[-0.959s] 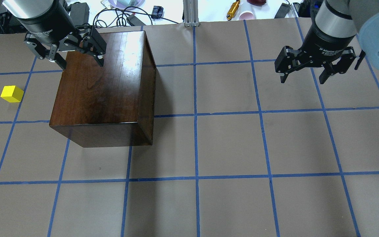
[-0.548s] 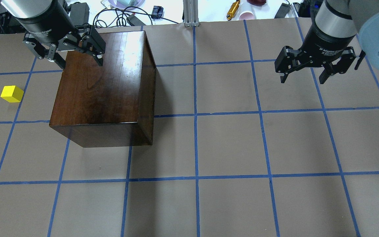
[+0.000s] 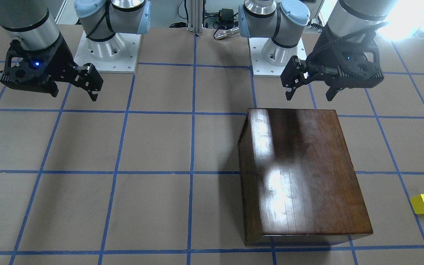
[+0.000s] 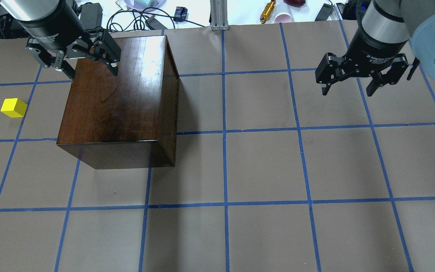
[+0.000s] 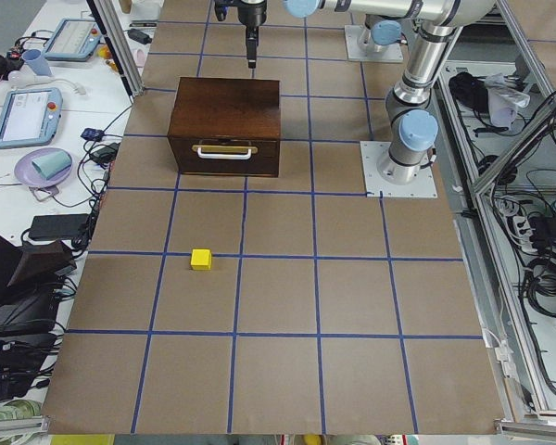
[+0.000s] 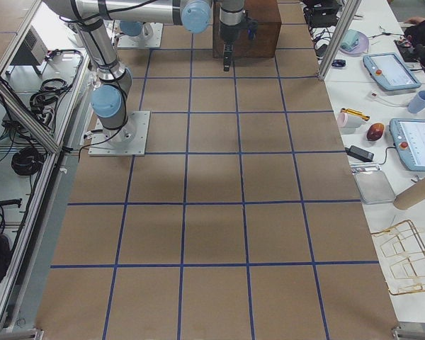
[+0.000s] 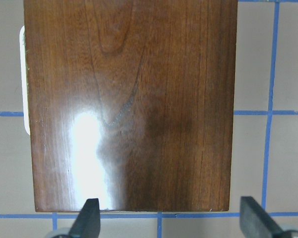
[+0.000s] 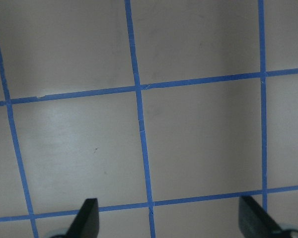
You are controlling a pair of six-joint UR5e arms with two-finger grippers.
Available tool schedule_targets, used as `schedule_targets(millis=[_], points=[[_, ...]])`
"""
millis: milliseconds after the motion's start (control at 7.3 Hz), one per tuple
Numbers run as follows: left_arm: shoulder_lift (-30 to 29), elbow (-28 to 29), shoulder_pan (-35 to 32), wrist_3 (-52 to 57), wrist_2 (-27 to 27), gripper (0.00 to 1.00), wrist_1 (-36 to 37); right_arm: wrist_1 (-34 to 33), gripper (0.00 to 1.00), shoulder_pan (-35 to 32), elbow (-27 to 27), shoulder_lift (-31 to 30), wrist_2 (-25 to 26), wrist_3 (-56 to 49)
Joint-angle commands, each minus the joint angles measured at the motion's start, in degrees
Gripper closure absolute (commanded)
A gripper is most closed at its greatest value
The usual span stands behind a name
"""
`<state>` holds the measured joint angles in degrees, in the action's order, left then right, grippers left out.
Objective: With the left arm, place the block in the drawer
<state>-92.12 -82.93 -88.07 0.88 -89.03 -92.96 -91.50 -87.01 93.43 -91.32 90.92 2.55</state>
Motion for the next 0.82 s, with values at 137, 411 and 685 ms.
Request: schedule_targets(millis=[137,411,685], points=[[0.01,-0.04,0.0,0.0,0.0,0.0,-0.03,0.0,0.0,0.0,0.0,0.0,-0.04,0.0],[0.1,-0.04,0.09,0.0,0.0,0.0,-0.2,0.0,0.0,0.0,0.0,0.0,-0.04,0.0],[-0.51,0.13,0.87,0.87,0.08,0.0,-0.29,0.0,0.0,0.0,0.0,0.0,-0.04,0.0]])
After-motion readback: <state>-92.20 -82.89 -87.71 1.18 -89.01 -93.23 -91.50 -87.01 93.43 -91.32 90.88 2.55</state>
